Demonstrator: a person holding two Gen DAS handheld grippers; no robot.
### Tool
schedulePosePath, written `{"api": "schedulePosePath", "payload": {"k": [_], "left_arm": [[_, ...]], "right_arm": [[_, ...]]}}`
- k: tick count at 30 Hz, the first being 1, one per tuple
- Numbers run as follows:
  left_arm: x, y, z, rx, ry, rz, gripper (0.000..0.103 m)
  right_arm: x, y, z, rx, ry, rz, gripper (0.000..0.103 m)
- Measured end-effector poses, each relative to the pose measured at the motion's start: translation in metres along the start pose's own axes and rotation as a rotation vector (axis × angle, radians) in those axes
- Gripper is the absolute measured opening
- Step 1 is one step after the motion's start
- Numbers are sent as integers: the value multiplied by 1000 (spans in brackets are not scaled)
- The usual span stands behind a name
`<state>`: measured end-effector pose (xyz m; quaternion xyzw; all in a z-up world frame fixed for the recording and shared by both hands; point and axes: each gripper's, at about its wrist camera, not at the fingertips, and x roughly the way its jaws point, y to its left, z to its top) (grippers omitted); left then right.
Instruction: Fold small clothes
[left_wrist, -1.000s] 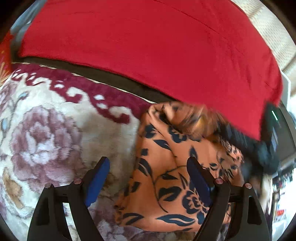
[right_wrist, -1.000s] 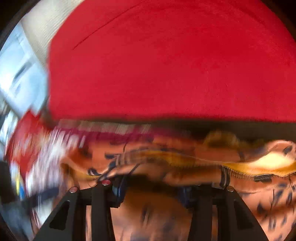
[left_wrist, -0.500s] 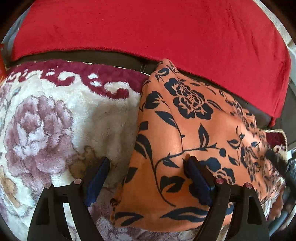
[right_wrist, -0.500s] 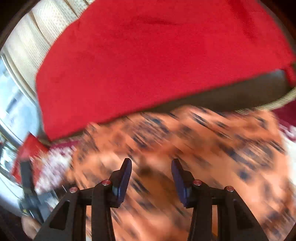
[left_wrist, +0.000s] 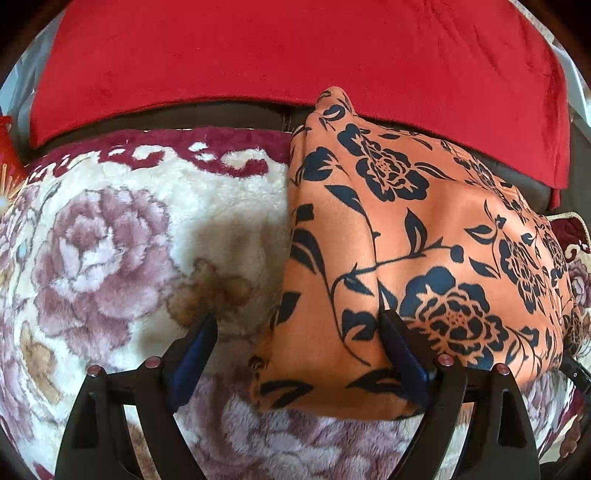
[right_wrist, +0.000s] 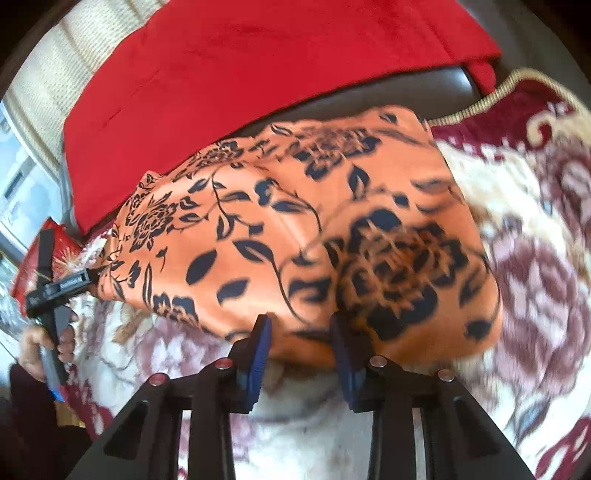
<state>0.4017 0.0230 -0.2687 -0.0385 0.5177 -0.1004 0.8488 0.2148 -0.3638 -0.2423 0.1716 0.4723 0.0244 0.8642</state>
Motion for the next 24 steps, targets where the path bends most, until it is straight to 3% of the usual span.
{"api": "schedulePosePath", "payload": {"k": [3,7,10,14,17,19,24], "left_arm": [[-16,2,-5,-32,-12,-18,89],[-54,-8,-5,-39,-135,-126,87],[-62,-30,-6,18,-167,-162,88],[-29,-60,-8,90,-110,-122,88],[-9,-74,-12,166,-106,-28,92],[-10,-77,-11,178,-116,-13,93],[-6,-76,-8,162,-122,-9,94]], "right_arm": [[-2,-4,0,69,-2,51,36],[-25,-2,8,83,-133,82,39],[-23,-4,22,153,-200,55,39],[-18,-22,37,302,-270,10,39],[12,-48,39,394,-134,-66,39],[17,-59,36,444,-132,-32,39],[-4,-41,36,371,-213,6,40]]}}
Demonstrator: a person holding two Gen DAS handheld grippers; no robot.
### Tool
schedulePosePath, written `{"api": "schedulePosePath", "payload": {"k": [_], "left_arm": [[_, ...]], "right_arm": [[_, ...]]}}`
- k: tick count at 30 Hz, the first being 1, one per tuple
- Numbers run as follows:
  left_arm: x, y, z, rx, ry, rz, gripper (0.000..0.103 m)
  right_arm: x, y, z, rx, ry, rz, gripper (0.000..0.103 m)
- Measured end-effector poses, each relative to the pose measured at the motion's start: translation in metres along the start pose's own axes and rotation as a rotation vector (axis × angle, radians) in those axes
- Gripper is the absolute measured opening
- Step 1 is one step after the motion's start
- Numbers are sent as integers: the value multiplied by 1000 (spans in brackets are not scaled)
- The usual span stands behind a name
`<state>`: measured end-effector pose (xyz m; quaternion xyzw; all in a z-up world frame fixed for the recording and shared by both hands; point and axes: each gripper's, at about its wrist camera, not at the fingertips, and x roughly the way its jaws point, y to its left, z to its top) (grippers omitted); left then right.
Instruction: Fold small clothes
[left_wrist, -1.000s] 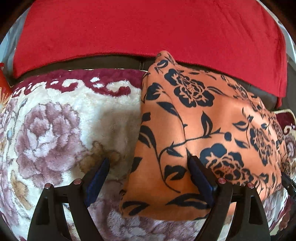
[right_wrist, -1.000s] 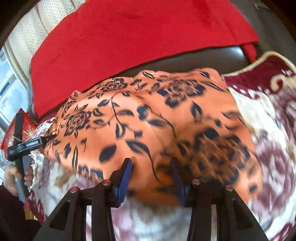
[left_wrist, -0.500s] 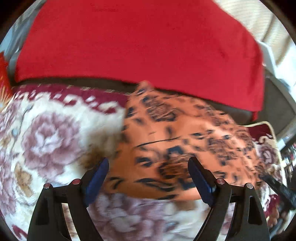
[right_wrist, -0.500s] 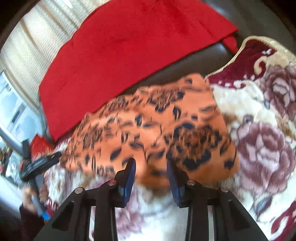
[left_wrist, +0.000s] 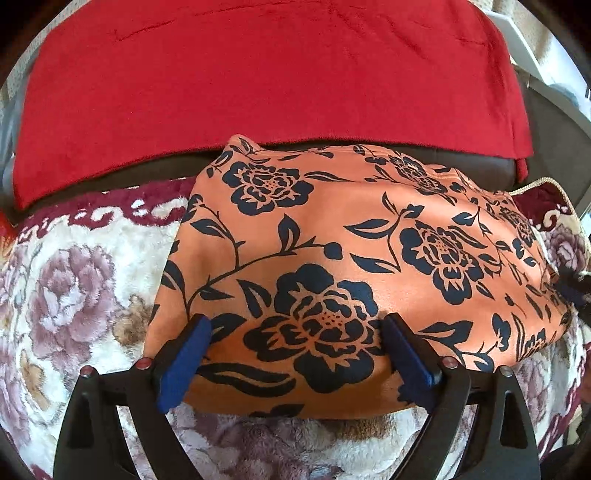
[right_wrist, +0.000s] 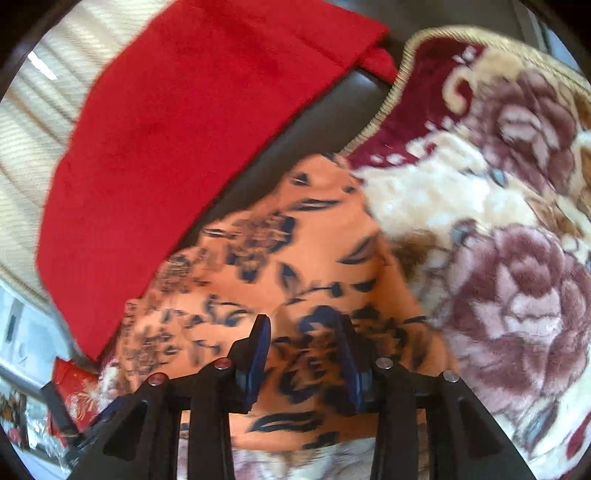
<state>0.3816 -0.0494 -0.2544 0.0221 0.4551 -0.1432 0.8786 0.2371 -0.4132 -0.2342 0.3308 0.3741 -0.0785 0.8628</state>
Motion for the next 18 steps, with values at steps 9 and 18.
{"api": "schedulePosePath", "payload": {"k": [9,18], "left_arm": [[-5,-4,-5,13,-33,42,99],[-2,-5,-4,18,-36,69,103]], "right_arm": [[28,41,-29,-183,103,-12,62],[-1,69,-41,-306,-32,54,62]]}}
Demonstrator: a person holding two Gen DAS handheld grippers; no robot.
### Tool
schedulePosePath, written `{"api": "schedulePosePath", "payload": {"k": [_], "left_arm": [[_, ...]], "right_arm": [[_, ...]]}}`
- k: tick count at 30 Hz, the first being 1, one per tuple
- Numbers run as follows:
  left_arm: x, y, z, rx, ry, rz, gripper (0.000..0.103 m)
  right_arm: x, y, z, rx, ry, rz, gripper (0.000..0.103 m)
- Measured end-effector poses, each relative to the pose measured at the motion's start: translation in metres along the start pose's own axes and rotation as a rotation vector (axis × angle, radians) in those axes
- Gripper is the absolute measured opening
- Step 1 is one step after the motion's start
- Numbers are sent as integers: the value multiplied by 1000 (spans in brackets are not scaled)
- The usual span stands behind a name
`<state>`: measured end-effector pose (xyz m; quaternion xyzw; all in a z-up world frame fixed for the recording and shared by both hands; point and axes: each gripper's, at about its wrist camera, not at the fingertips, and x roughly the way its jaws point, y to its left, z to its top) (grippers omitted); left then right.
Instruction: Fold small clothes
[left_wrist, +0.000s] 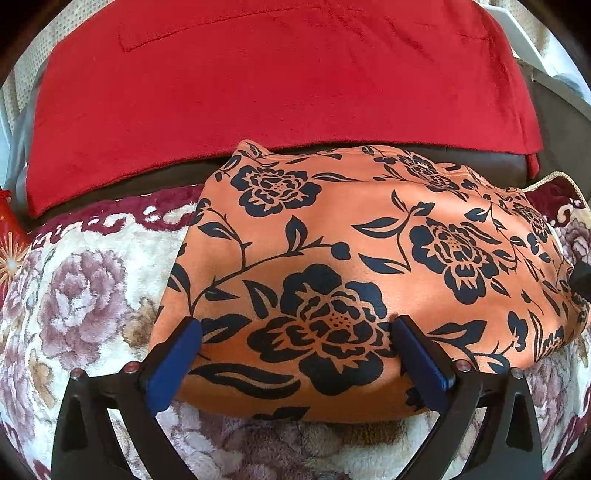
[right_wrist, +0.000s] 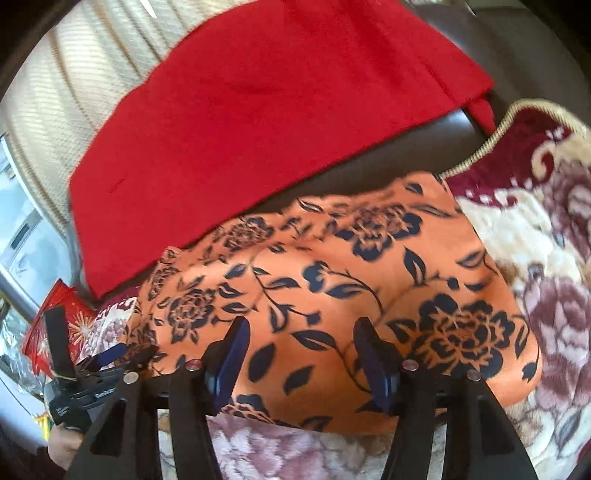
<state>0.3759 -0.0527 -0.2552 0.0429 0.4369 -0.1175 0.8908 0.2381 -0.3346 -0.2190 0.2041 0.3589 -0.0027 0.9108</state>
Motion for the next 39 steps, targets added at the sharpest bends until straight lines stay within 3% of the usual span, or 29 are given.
{"api": "schedulePosePath", "payload": {"k": [5,9,14,19,22,27,32,36,39], "left_arm": [[1,-1,-1,4,-8,9,103],[0,0,-1,-6,-6,12,103],[-23,4,-6,-73,-7,17,103],[-45,23,-35,-250,18,-164,103],[-46,36,-48,-350,43,-184,103],[-36,53,-45,-418,60,-198,103],[-10,73,-38,-552,115,-315,103],[2,76,-32,-615,84,-340,102],[8,75,-26,-657,42,-379,102]], "right_arm": [[26,3,-9,-6,111,-26,62],[30,8,-12,-58,127,-59,62],[9,-9,-6,25,92,54,62],[-20,-36,-10,143,95,176,62],[-32,-51,-17,206,113,213,64],[-33,-75,-26,328,167,290,67],[-12,-96,-36,503,245,353,70],[4,-110,-39,629,231,364,70],[9,-111,-35,636,166,357,70]]}}
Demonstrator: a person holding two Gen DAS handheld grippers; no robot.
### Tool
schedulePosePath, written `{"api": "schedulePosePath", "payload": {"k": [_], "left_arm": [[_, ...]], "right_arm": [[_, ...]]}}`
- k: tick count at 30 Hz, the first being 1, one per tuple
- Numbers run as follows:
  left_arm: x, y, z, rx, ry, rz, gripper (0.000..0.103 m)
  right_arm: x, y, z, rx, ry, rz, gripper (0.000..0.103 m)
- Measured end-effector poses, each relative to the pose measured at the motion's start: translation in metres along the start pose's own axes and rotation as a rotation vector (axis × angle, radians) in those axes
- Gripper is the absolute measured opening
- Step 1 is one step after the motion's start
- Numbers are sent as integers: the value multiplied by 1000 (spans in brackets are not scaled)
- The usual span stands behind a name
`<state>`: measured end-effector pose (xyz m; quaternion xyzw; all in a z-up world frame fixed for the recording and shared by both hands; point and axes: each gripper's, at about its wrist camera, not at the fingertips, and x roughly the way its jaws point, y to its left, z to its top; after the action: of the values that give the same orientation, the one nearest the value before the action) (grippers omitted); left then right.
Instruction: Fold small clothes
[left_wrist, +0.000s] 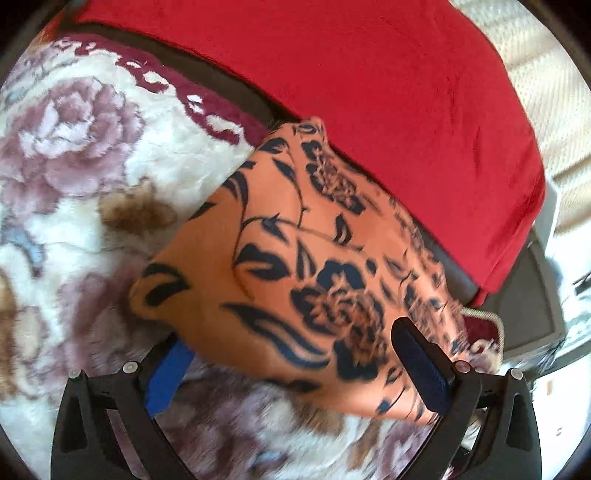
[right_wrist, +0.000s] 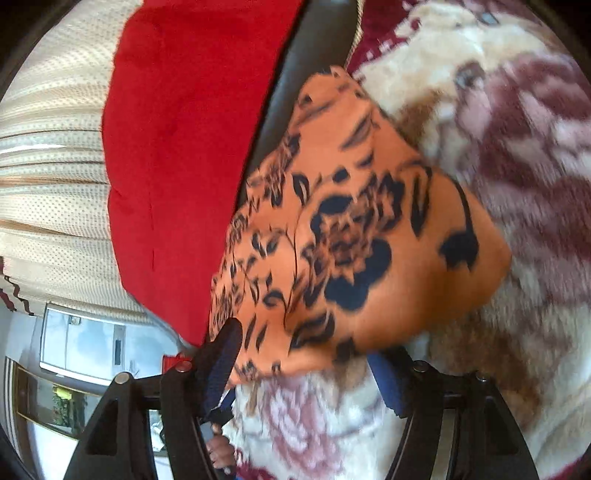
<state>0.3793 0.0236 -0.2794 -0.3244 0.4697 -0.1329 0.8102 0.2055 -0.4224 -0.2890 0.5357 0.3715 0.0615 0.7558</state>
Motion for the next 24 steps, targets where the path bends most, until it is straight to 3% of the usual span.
{"api": "schedulePosePath", "payload": {"k": [5,7,9,12,13,14,16,19,24], "left_arm": [[5,6,10,-85,-92,-63,97],[6,3,12,-59,-115,-46,81],[9,-2,13,-18,-124,-17,75],[17,0,16,-7,-116,-8,74],[19,1,17,-4,-118,-4,67],[19,2,16,1,-123,2,61],[19,2,20,14,-131,-14,34],[14,-2,23,35,-142,-25,25],[-16,-18,10,104,-171,-13,22]], "right_arm": [[8,0,12,26,-122,24,70],[13,4,18,22,-165,19,70],[18,8,27,-1,-191,-6,70],[27,11,33,18,-220,-19,70],[29,14,34,9,-220,-36,67],[31,15,36,-3,-226,-66,54],[38,16,38,-30,-219,-143,29],[33,21,36,-53,-238,-146,25],[18,56,21,-212,-296,-183,24]]}}
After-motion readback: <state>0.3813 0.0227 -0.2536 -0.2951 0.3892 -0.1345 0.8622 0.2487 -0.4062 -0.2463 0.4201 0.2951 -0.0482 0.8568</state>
